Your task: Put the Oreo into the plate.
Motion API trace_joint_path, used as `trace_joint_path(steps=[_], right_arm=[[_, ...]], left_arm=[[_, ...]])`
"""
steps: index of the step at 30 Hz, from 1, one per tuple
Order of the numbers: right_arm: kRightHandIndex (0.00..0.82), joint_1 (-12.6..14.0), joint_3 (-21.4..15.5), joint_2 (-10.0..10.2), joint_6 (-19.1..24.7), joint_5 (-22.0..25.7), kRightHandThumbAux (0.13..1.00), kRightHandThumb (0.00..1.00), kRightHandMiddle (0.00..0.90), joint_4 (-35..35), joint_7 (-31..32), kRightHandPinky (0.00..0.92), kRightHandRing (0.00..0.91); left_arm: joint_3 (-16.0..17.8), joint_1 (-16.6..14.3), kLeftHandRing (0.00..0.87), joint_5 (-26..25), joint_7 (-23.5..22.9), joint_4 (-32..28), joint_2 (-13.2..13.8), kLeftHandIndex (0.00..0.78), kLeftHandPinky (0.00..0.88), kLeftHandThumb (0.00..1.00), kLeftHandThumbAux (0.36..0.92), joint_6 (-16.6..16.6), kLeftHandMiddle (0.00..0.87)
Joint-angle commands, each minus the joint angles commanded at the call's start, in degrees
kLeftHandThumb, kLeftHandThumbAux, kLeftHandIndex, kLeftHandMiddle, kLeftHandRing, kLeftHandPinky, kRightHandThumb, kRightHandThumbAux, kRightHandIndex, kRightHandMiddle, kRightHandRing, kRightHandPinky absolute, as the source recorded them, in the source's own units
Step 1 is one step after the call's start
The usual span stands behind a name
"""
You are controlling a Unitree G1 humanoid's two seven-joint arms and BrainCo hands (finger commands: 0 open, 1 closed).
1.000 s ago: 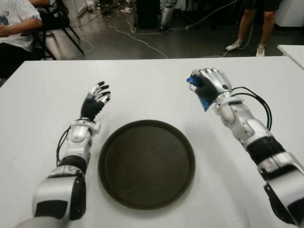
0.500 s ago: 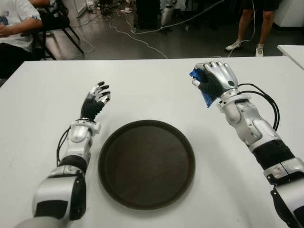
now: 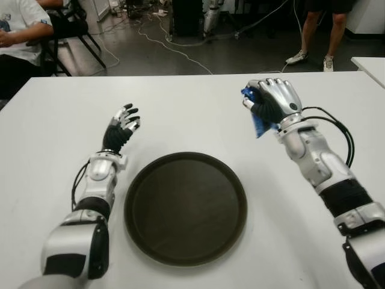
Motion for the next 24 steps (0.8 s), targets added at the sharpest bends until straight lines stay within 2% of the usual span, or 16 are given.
trace_joint_path(steps=[5,9,13,16,20,24], right_arm=[[0.432,1.2,2.53,1.39,-1.9,0.22,0.73,0.692,0.728,-1.22,2.08,0.676,0.72],[0.429,1.42,4.58,2.07,-1.74,-1.25,0.731,0.693,0.729,-2.15,4.15,0.666,0.724],[0.425,2.54,6.24,1.22,-1.74,-2.89,0.732,0.694,0.694,-5.65,7.37,0.629,0.703],[0.423,5.97,7.96,0.34,-0.94,-5.15,0.733,0.693,0.669,-13.77,11.02,0.62,0.687],[0.423,8.24,8.0,-0.48,-0.27,-5.79,0.732,0.693,0.665,-19.77,14.21,0.638,0.687],[0.424,10.2,7.47,-1.33,-1.46,-5.38,0.731,0.692,0.688,-24.27,16.66,0.68,0.706]], left_arm=[[0.41,0.05,0.166,-0.54,-0.17,-0.02,-0.21,0.096,0.181,0.195,0.673,0.25,0.168],[0.79,0.12,0.174,-1.04,-0.51,-0.05,-0.44,0.102,0.187,0.199,0.673,0.15,0.175],[0.96,0.16,0.178,-1.36,-1.0,-0.09,-0.53,0.106,0.189,0.206,0.666,0.16,0.179],[1.04,0.18,0.177,-1.6,-1.39,-0.13,-0.56,0.107,0.181,0.206,0.657,0.1,0.182],[1.05,0.19,0.176,-1.64,-1.47,-0.1,-0.54,0.108,0.181,0.204,0.649,0.11,0.184],[1.05,0.17,0.174,-1.6,-1.27,-0.09,-0.6,0.107,0.177,0.213,0.658,0.04,0.185]])
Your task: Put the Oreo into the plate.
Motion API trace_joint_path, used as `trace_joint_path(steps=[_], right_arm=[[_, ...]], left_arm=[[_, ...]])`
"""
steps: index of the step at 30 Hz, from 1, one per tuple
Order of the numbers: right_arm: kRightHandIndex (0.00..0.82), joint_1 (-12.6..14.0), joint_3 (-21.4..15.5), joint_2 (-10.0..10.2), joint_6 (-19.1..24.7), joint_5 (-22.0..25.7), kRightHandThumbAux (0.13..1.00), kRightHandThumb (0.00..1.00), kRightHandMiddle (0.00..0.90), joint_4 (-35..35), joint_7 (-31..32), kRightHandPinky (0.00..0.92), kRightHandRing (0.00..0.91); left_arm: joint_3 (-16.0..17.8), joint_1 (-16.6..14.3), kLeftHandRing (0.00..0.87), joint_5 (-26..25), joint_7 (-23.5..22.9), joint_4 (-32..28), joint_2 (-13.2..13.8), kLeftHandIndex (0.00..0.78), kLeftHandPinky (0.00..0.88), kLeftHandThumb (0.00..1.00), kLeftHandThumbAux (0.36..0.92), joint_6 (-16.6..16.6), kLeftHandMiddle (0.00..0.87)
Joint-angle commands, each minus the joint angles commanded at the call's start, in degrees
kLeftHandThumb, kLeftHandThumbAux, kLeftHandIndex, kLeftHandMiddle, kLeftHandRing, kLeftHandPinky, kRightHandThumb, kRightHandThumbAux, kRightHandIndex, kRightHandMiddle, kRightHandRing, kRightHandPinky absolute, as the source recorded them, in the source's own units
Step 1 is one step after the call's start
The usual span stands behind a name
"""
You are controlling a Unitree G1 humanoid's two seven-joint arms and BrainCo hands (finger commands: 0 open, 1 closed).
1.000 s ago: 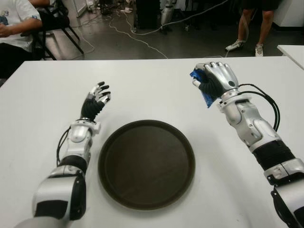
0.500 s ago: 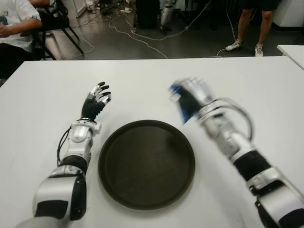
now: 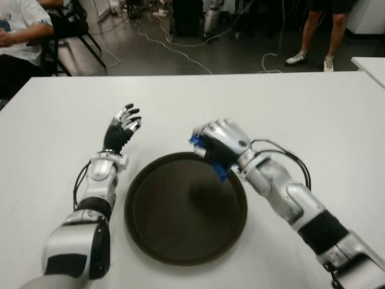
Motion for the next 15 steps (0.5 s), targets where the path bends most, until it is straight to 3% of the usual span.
trace_joint_path(steps=[15], right_arm=[[0.424,1.37,-0.01,0.1,-3.22,0.25,0.729,0.692,0.718,-2.39,3.33,0.735,0.74]], left_arm=[[-0.51,-0.2,0.163,0.73,0.98,0.09,0.14,0.105,0.157,0.211,0.69,0.53,0.178]])
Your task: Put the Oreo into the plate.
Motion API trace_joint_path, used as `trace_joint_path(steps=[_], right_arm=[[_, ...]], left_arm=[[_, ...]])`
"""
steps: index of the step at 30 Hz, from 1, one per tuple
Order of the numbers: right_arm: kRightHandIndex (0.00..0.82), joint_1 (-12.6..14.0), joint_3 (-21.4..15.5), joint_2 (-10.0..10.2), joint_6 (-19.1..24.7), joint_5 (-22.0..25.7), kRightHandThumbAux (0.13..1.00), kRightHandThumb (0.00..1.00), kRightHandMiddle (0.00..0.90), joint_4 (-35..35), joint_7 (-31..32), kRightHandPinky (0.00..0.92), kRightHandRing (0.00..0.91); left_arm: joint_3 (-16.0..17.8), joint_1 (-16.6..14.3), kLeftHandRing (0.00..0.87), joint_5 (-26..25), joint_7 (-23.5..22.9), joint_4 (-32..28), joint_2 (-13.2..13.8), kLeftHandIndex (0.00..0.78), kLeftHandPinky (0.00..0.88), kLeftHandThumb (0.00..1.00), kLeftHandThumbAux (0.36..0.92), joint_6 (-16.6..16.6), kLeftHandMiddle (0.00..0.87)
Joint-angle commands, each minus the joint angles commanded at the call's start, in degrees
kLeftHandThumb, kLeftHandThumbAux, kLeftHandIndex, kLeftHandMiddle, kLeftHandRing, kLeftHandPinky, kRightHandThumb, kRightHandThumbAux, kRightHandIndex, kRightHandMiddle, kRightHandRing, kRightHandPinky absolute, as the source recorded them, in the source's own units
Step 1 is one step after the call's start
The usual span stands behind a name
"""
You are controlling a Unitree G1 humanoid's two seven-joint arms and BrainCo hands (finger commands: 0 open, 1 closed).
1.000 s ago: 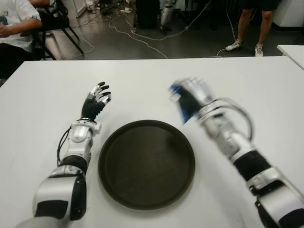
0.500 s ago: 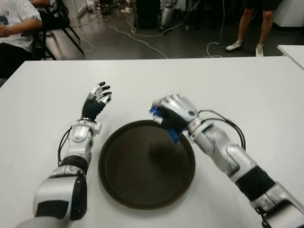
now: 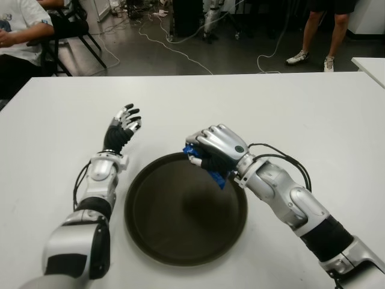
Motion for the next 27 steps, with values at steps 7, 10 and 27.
trace_joint_path(steps=[7,10,27], right_arm=[[0.423,-0.4,0.21,0.47,-0.27,-0.69,0.729,0.692,0.72,0.67,0.71,0.748,0.742],[0.423,-0.38,0.15,0.56,-0.28,-0.74,0.729,0.692,0.717,0.66,0.97,0.751,0.741],[0.086,-0.51,-0.89,1.15,-8.38,6.3,0.734,0.16,0.214,5.14,2.08,0.295,0.25]], left_arm=[[-0.09,0.01,0.155,0.12,0.23,-0.03,-0.03,0.096,0.138,0.194,0.679,0.08,0.169],[-0.1,0.02,0.154,0.09,0.24,-0.05,-0.03,0.094,0.126,0.19,0.676,0.1,0.168],[0.17,-0.03,0.179,-0.34,0.11,-0.16,-0.25,0.112,0.178,0.218,0.693,0.13,0.19]])
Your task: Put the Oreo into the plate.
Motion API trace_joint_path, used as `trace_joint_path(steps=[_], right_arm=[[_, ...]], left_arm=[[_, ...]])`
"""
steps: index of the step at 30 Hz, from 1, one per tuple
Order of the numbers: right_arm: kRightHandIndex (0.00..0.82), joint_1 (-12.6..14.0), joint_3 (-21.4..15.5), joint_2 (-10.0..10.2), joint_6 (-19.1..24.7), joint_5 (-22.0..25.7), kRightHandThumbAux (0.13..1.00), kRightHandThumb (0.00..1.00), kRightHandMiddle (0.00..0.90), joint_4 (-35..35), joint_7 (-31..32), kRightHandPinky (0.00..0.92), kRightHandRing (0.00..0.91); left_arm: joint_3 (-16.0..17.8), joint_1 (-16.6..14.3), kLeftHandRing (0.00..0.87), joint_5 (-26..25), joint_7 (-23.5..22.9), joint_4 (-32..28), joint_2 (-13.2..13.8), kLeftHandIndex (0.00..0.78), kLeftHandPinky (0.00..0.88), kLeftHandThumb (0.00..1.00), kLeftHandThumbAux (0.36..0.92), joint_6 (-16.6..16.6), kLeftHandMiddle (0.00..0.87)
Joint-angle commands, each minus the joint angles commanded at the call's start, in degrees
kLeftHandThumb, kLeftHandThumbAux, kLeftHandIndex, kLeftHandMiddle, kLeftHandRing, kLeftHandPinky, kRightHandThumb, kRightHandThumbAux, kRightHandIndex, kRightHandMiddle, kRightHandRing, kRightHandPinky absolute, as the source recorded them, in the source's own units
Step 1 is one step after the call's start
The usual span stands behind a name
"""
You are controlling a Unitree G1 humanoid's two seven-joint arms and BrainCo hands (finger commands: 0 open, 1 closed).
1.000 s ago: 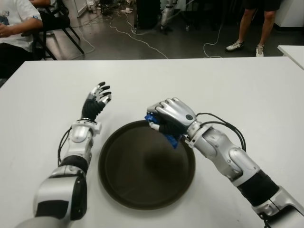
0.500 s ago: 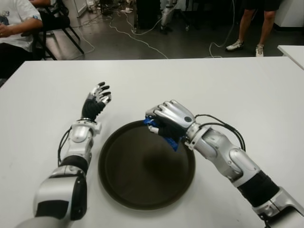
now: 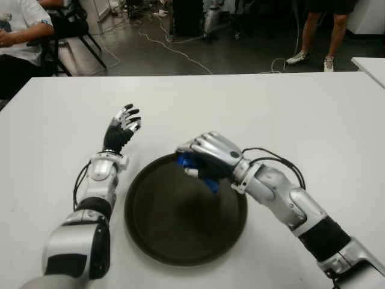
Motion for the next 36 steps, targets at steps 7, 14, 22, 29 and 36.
trace_joint_path(steps=[7,14,22,29,36], right_arm=[[0.006,-0.82,0.62,-0.83,-0.6,-1.65,0.614,0.013,0.031,0.84,1.45,0.09,0.041],[0.0,-1.11,0.87,-0.89,-1.35,-3.05,0.54,0.0,0.002,2.22,0.12,0.012,0.002],[0.0,-1.13,0.4,-0.66,-2.58,-3.52,0.5,0.0,0.0,3.5,-2.34,0.0,0.0],[0.0,-1.45,0.58,-0.62,-1.37,-5.72,0.488,0.0,0.0,3.93,-4.02,0.0,0.0],[0.0,-1.11,-0.45,-0.97,0.75,-6.48,0.493,0.0,0.0,3.01,-4.16,0.0,0.0]], left_arm=[[-0.08,-0.25,0.17,0.14,-0.12,0.31,0.21,0.114,0.173,0.224,0.699,0.45,0.185],[-0.04,-0.32,0.162,0.03,-0.83,0.47,0.27,0.112,0.16,0.228,0.672,0.37,0.18],[0.68,-0.63,0.146,-0.82,-2.23,0.86,0.31,0.095,0.132,0.241,0.689,1.55,0.167],[1.11,-0.73,0.152,-1.36,-2.66,1.07,0.33,0.096,0.142,0.247,0.696,1.94,0.17],[1.44,-0.6,0.156,-1.63,-2.5,1.31,0.09,0.101,0.136,0.239,0.672,1.22,0.175]])
